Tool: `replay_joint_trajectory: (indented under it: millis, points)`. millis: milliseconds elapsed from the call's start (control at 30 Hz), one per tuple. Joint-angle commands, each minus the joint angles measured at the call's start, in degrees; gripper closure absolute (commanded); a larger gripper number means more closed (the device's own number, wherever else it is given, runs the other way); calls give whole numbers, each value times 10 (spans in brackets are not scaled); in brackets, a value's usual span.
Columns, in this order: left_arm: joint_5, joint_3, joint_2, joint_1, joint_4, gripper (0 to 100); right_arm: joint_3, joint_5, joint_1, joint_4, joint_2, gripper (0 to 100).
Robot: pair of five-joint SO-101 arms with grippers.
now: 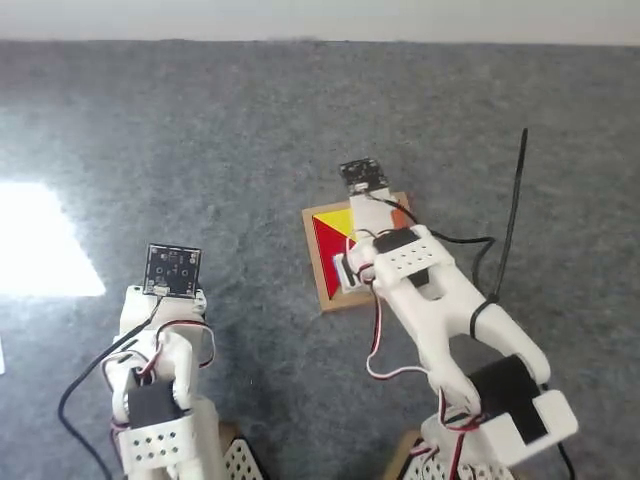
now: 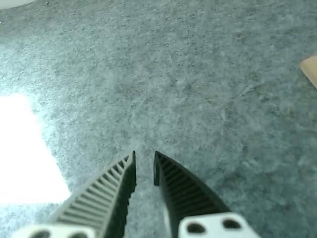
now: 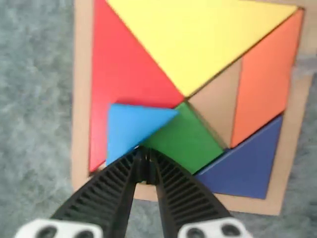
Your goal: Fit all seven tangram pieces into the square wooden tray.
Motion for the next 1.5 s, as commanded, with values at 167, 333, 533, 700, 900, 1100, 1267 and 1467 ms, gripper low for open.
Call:
replay_joint_trajectory:
  millis: [167, 333, 533, 700, 900, 1100, 1267, 1467]
  points:
    - [-5, -4, -4, 3, -15, 942, -4, -4, -54, 5, -43, 993]
    - [-5, -4, -5, 3, -15, 942, -6, -4, -87, -20, -44, 993]
    - [-5, -4, -5, 3, -15, 942, -24, -4, -91, -31, -89, 993]
    - [-5, -4, -5, 3, -15, 942, -56, -3, -54, -56, -119, 993]
    - [-5, -4, -5, 3, -15, 942, -93, -3, -22, -70, -27, 993]
    - [-5, -4, -5, 3, -14, 942, -148, 24, -15, -65, 63, 993]
    - [-5, -4, -5, 3, -14, 942, -150, 28, -14, -65, 87, 993]
    - [-5, -4, -5, 3, -14, 942, -149, 27, -15, -31, 87, 993]
